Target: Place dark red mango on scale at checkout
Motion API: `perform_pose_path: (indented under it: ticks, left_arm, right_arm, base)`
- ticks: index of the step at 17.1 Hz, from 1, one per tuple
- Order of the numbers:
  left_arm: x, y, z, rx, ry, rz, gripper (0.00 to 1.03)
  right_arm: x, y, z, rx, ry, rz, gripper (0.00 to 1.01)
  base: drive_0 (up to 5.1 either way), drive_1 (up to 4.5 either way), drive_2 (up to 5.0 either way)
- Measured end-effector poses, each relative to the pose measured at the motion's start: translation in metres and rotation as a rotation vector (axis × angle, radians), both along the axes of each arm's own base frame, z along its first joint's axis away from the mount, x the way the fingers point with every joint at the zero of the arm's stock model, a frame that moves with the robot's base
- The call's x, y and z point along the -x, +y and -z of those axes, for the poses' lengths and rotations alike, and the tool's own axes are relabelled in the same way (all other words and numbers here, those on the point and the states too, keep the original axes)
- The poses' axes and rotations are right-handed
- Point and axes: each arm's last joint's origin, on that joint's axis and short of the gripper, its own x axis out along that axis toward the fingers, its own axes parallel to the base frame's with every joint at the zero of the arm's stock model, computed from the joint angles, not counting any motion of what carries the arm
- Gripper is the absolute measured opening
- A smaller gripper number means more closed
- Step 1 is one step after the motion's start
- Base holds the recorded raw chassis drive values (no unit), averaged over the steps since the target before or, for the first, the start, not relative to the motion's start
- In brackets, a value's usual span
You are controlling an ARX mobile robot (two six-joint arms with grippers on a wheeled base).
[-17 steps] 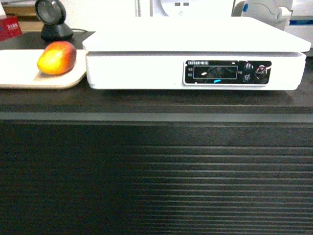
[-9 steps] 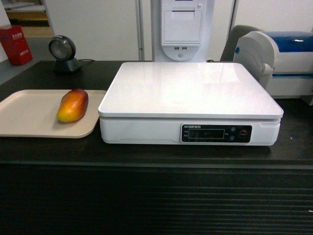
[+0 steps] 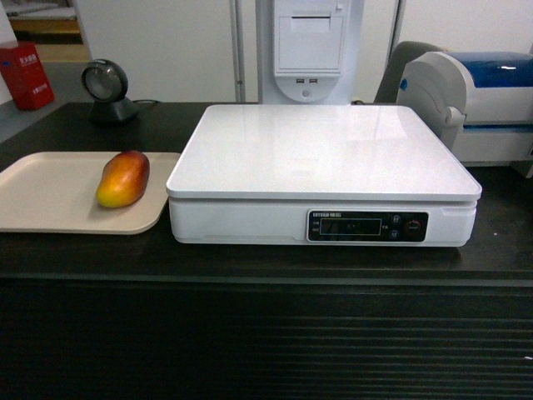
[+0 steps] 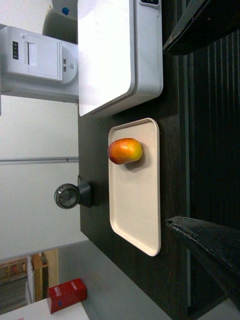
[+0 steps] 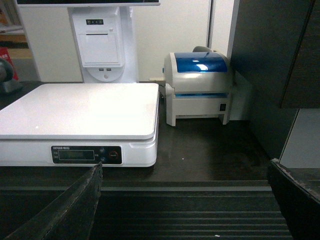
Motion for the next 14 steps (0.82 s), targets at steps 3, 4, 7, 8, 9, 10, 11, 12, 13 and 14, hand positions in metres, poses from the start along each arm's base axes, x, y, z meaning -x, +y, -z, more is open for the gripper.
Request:
perform_pose_path:
  ticks: [3,4,7,8,9,10,11,12,13,14]
  left_arm:
    - [0.0,0.0,0.0,0.0,0.0,0.0,0.98]
    - [0.0,0.0,0.0,0.0,0.0,0.0,0.98]
    - [0.0,0.0,0.0,0.0,0.0,0.0,0.98]
    - [0.0,0.0,0.0,0.0,0.0,0.0,0.98]
    - [0.0,0.0,0.0,0.0,0.0,0.0,0.98]
    - [0.0,0.0,0.0,0.0,0.0,0.0,0.98]
    - [0.0,0.0,0.0,0.0,0.0,0.0,0.98]
    - [0.0,0.0,0.0,0.0,0.0,0.0,0.98]
    - [0.0,0.0,0.0,0.0,0.0,0.0,0.98]
    - [0.0,0.0,0.0,0.0,0.0,0.0,0.98]
  right_arm:
    - [0.0,0.0,0.0,0.0,0.0,0.0,0.98]
    - [0.0,0.0,0.0,0.0,0.0,0.0,0.98]
    - [0.0,0.0,0.0,0.0,0.0,0.0,0.98]
    - [0.0,0.0,0.0,0.0,0.0,0.0,0.98]
    - [0.0,0.0,0.0,0.0,0.0,0.0,0.98]
    - [0.0,0.0,0.0,0.0,0.0,0.0,0.98]
    - [0.0,0.0,0.0,0.0,0.0,0.0,0.98]
    - [0.0,0.0,0.0,0.0,0.0,0.0,0.98]
    - [0.0,0.0,0.0,0.0,0.0,0.0,0.98]
    - [0.0,0.0,0.0,0.0,0.0,0.0,0.98]
  base:
    - [0.0,0.0,0.0]
    - [0.0,0.0,0.0]
    - [0.0,0.0,0.0]
    - [0.0,0.0,0.0]
    - [0.0,0.0,0.0]
    - [0.0,0.0,0.0]
    - [0.0,0.0,0.0]
    - [0.0,0.0,0.0]
    - [0.0,0.0,0.0]
    - [0.0,0.0,0.0]
